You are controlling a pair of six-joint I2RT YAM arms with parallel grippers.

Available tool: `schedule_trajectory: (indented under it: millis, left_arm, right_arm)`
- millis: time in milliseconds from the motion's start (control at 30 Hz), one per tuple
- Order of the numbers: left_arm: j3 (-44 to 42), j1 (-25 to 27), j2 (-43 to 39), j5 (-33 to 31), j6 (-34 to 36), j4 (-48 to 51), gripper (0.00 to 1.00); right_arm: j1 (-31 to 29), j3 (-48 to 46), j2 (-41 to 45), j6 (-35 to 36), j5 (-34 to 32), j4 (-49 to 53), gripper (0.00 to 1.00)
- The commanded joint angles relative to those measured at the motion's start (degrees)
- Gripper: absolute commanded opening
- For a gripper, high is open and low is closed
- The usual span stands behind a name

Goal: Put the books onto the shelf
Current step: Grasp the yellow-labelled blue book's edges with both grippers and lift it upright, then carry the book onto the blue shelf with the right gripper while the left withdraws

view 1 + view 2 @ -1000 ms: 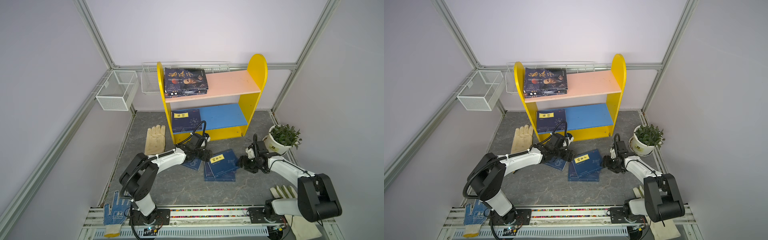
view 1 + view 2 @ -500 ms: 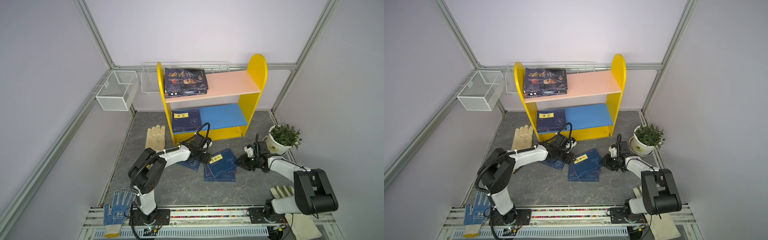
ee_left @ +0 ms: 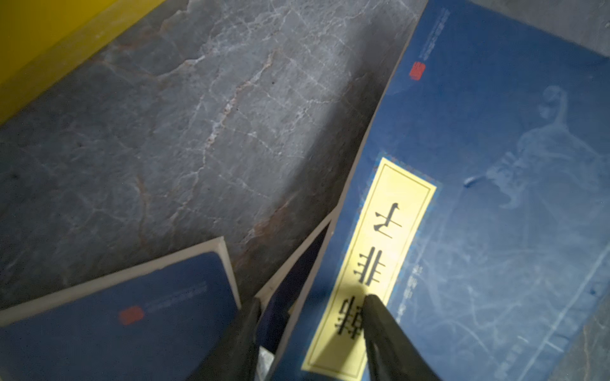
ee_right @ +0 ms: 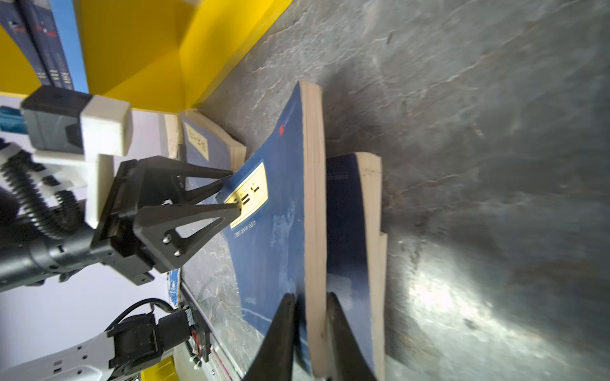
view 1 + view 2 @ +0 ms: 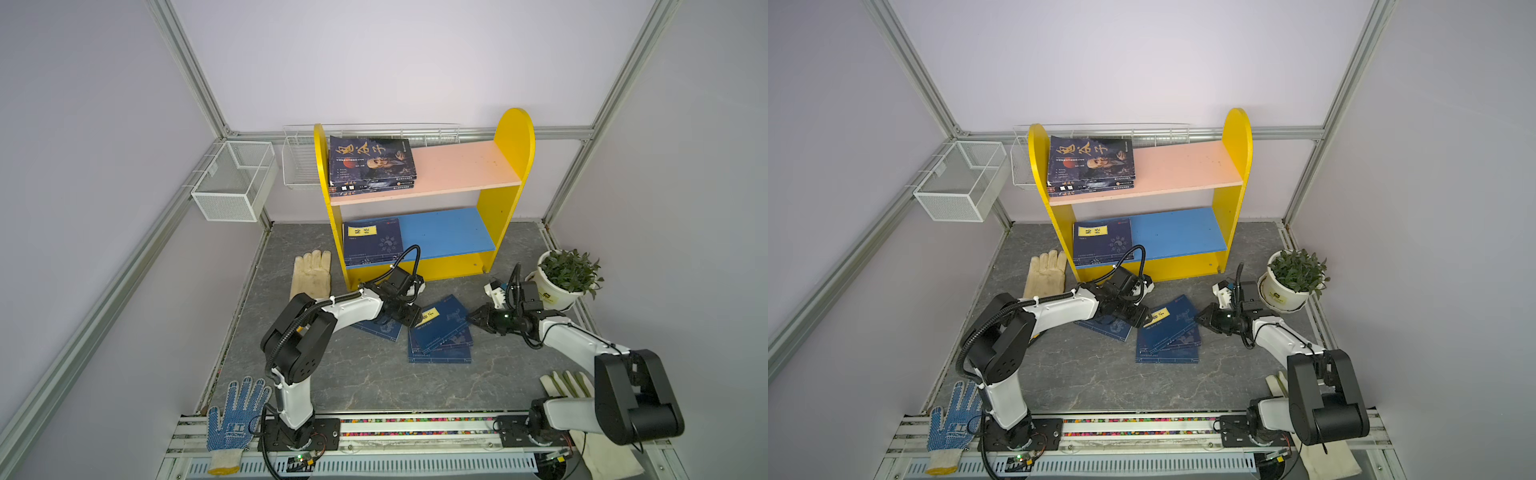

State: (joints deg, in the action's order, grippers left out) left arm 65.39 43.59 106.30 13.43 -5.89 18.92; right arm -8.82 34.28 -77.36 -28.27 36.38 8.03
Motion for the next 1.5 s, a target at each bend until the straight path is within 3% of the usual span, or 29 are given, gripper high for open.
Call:
schedule_trajectory:
  millis: [0, 200, 333, 467, 567, 700, 833, 933, 1200, 1467]
  left_arm:
    - [0.40, 0.34, 1.87, 0.64, 1.32, 1.08, 0.49]
    - [-1.89, -2.77, -2.84, 0.83, -2.44, -2.18, 0.54]
    - [-8.30, -9.55, -11.35, 3.78, -10.74, -11.52, 0.58]
    - [-16.81, -15.27, -21.12, 2.56, -19.52, -21.12, 0.60]
    - [-22.00, -18.93, -27.26, -4.02, -27.41, -21.81, 0.60]
    - [-28.77, -21.85, -36.73, -19.53, -38.70, -16.06, 0.59]
    - [-35.07, -22.45, -46.60, -32.19, -47.78, -10.69, 0.59]
    - [-37.27, -22.94, -50.63, -35.76, -50.26, -7.73, 0.59]
    - [-36.09, -23.68, -47.82, -33.69, -49.88, -6.63, 0.59]
    - [-35.32, -23.72, -46.36, -32.59, -48.39, -7.18, 0.60]
  right_arm:
    - [-1.97, 0.62, -0.74, 2.00, 3.79, -1.07, 0.10]
    - [-1.57, 0.56, 2.18, 1.43, 2.56, -1.90, 0.07]
    - [-0.55, 1.82, 6.01, -0.39, 6.34, -4.17, 0.07]
    - [-0.41, 5.23, 9.76, -2.16, 10.44, -5.53, 0.07]
    - [-0.51, 8.19, 11.65, -5.47, 12.43, -8.80, 0.07]
    - [-0.82, 12.37, 11.76, -11.49, 12.50, -16.32, 0.07]
    - [-2.47, 17.76, 8.78, -15.66, 8.84, -23.45, 0.07]
    - [-6.17, 21.44, 4.66, -16.71, 2.94, -28.26, 0.07]
    - [-15.58, 30.31, -9.98, -19.01, -15.14, -36.24, 0.07]
    - [-18.81, 36.99, -23.18, -26.54, -21.85, -44.00, 0.07]
